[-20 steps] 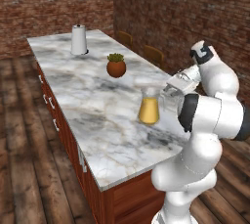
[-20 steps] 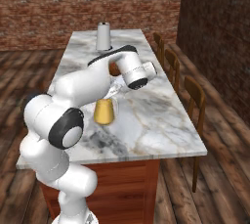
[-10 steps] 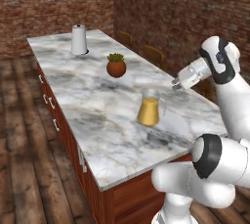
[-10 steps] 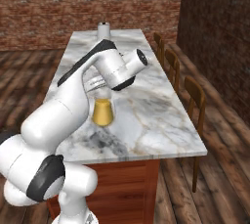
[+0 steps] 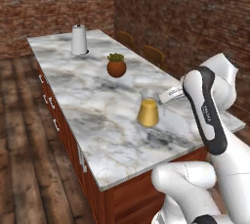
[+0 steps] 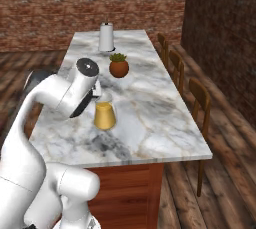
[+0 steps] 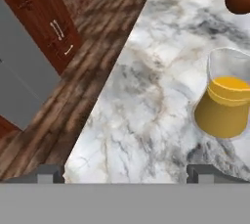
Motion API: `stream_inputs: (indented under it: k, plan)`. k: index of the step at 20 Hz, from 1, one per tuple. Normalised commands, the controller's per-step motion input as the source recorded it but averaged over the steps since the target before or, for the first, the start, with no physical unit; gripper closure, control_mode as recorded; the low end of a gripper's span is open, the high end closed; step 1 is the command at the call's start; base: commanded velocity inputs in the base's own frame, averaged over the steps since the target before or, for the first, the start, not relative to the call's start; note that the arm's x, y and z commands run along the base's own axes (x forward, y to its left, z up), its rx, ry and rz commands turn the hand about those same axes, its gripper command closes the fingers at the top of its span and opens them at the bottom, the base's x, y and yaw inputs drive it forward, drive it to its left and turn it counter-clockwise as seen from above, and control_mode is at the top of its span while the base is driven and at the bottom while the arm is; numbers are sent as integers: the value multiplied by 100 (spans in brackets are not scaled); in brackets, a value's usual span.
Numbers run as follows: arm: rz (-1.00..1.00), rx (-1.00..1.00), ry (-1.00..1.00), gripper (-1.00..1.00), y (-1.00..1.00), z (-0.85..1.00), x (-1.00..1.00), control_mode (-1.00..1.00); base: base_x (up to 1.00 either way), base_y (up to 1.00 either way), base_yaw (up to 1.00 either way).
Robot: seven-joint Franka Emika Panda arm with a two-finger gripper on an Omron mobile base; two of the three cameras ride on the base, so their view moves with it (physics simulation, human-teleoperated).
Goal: Place the pitcher and cup on the dining counter for serving.
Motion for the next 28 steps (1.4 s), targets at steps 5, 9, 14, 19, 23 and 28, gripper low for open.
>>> stream_inputs:
  k: [5, 9, 14, 19, 23, 28]
  plan:
    - [-44, -14, 50, -100, 48, 31, -22, -100, 0, 0, 0]
    - [-35, -16, 34, -100, 26, 47, -1, -100, 0, 0, 0]
    - [-1, -3, 0, -100, 0, 1, 4, -100, 0, 0, 0]
    - [-15, -2, -4, -100, 0, 43, -11, -100, 0, 0, 0]
    - [-4, 0, 0, -100, 0, 17, -3, -100, 0, 0, 0]
    - [0, 0, 0, -100, 0, 0, -1, 100, -23, 0, -4]
